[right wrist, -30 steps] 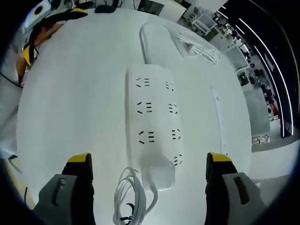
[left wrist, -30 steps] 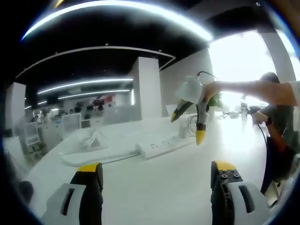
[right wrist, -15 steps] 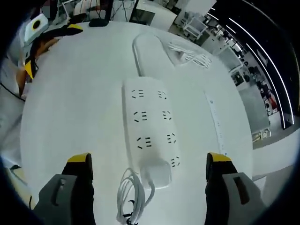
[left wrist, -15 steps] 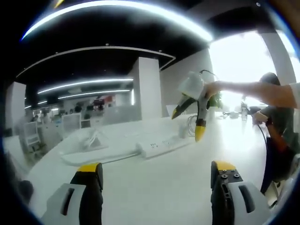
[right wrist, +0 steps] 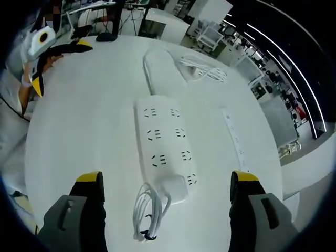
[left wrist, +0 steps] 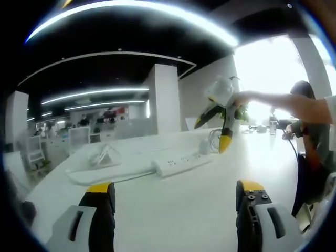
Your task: Straighten the power strip on the desk, plug the charger into it
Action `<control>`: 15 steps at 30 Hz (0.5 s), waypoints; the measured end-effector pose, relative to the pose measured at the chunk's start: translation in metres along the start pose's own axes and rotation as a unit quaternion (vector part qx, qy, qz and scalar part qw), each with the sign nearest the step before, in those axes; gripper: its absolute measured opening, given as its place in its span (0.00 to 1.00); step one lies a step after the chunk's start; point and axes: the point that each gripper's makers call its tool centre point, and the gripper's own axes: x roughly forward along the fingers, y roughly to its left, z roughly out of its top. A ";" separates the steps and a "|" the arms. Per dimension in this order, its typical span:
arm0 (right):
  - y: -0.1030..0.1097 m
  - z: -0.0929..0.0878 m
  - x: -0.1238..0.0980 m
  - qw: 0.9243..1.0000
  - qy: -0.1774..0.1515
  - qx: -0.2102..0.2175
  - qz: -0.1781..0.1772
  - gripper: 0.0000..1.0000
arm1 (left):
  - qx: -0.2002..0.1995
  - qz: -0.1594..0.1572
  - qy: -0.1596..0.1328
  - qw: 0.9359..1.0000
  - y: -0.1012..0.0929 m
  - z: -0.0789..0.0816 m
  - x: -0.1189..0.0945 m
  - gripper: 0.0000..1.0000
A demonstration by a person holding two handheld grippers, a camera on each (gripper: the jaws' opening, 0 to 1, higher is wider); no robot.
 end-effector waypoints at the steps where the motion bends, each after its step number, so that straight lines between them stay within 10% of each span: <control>1: -0.004 0.002 -0.001 1.000 -0.006 0.012 -0.012 0.99 | 0.000 0.000 0.000 1.000 0.000 0.000 0.000 0.98; 15: -0.009 0.017 -0.023 0.996 -0.065 0.063 -0.014 0.96 | -0.001 -0.005 -0.001 1.000 0.000 0.001 0.001 0.98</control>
